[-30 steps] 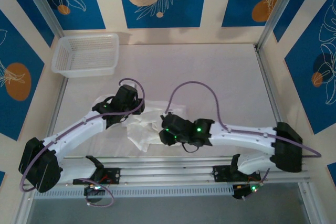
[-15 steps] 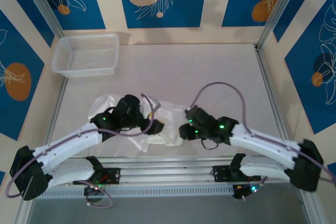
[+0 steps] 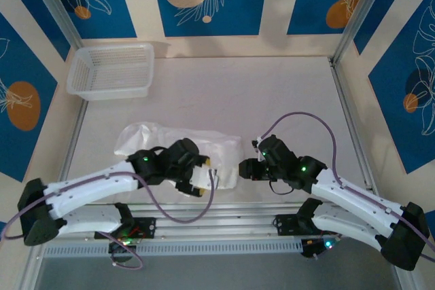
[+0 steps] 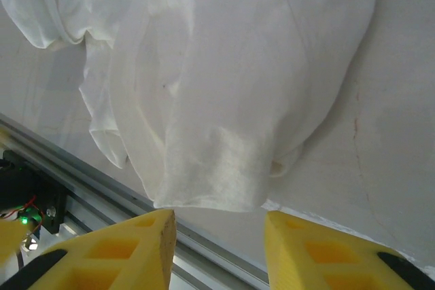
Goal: Fold the inside-out t-shirt
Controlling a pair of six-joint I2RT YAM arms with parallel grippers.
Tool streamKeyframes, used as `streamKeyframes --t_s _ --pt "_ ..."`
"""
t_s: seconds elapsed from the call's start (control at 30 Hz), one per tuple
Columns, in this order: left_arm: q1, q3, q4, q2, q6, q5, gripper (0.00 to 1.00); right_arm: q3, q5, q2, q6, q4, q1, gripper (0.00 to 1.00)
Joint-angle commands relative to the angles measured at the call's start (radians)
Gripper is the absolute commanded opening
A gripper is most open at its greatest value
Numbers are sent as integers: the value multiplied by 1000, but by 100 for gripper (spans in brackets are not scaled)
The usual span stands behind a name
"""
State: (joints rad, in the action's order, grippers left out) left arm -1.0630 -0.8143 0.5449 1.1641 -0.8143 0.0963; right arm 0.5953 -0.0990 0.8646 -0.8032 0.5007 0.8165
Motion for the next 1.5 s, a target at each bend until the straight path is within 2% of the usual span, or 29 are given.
streamKeyframes --t_s 0.0,0.07,0.13,0.23,0.5,0.73,1.0,1.07,1.3,1.4,1.47 --pt "-5 53 -122 92 -133 14 64 -2 34 -13 -7 -24 -6 40" --pt "-3 62 -201 129 -125 -29 61 -6 41 -13 -8 -30 -7 40" --pt "-2 78 -286 150 -119 -44 54 -15 48 -14 -7 -36 -7 40" --pt "-2 63 -310 203 -103 -47 47 -31 50 -22 -7 -41 -9 40" --pt "-2 35 -291 216 -104 -10 47 -71 53 -72 -12 -42 -22 40" --pt "-2 36 -283 166 -97 16 52 -73 57 -67 -15 -53 -33 40" --pt "-2 30 -278 237 -112 -12 47 -63 62 -59 -20 -48 -33 40" --pt "-1 29 -285 241 -112 -22 42 -62 62 -58 -22 -50 -33 40" --pt "0 19 -264 230 -76 21 0 -68 68 -40 -33 -73 -33 40" --pt "18 10 -260 184 19 46 0 -88 58 -22 -53 -120 -28 43" --pt "43 -4 -249 154 109 69 0 -114 70 -4 -77 -194 -27 51"
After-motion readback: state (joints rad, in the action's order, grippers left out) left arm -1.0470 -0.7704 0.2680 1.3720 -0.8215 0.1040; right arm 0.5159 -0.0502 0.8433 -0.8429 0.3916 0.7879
